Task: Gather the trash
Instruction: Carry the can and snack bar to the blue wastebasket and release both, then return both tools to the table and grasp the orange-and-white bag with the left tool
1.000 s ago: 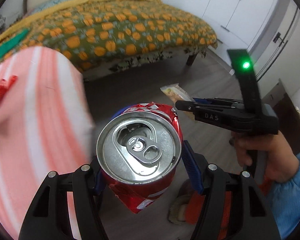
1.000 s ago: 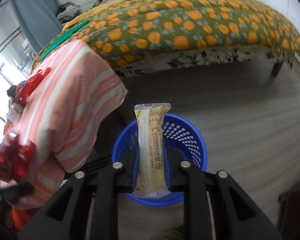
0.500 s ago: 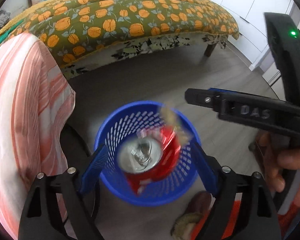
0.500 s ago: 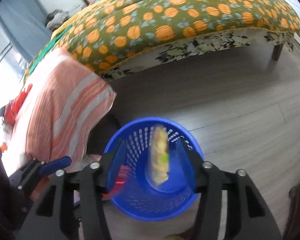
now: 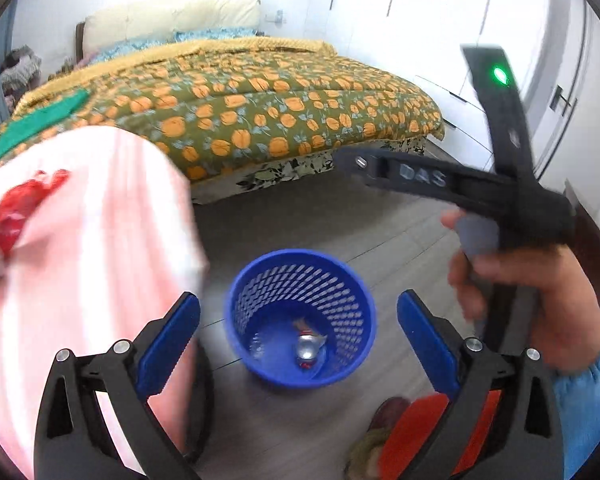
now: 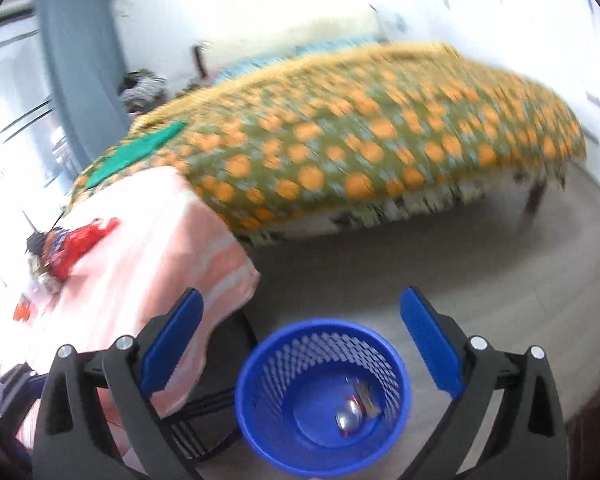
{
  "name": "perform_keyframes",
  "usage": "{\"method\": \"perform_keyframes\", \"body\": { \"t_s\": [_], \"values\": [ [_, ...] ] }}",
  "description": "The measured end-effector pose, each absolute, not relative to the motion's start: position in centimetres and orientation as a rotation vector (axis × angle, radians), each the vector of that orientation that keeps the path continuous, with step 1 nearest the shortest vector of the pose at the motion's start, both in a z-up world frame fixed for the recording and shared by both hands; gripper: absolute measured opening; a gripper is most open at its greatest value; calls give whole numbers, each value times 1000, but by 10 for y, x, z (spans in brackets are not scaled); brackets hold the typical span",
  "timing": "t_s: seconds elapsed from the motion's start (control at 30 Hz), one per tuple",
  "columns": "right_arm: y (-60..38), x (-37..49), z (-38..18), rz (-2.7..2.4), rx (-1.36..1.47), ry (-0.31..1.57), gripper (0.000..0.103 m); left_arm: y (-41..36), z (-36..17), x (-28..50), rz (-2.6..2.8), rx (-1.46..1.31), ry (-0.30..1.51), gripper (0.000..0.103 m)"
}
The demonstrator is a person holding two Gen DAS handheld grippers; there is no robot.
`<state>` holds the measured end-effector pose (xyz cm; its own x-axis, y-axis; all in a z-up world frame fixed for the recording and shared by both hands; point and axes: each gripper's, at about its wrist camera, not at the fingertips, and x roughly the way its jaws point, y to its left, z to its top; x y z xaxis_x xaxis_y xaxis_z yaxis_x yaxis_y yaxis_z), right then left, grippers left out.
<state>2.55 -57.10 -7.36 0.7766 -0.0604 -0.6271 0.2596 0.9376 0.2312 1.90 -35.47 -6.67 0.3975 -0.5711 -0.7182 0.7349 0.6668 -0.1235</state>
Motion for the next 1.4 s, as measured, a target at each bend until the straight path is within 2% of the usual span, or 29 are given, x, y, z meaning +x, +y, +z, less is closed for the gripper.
{"method": "perform_keyframes", "body": {
  "t_s": [0.23, 0.5, 0.7, 0.97, 1.17, 1.4],
  "values": [
    [-464, 42, -58, -72, 206, 640, 99, -265, -69, 18, -631, 261, 810, 98],
    [-344, 70, -80, 183, 113, 744, 99, -152, -78, 63, -300, 180, 851, 98],
    [-296, 86, -87, 202, 62, 802, 99, -76, -77, 88, -77, 147, 841, 98],
    [-250, 121, -93, 232, 4, 886, 99, -48, -90, 112, -41, 161, 879, 97],
    [-251, 130, -105, 188, 14, 909, 99, -31, -96, 121, -95, 52, 934, 98],
    [-246, 132, -108, 144, -19, 930, 99, -35, -98, 125, -84, 68, 939, 98]
  ]
}}
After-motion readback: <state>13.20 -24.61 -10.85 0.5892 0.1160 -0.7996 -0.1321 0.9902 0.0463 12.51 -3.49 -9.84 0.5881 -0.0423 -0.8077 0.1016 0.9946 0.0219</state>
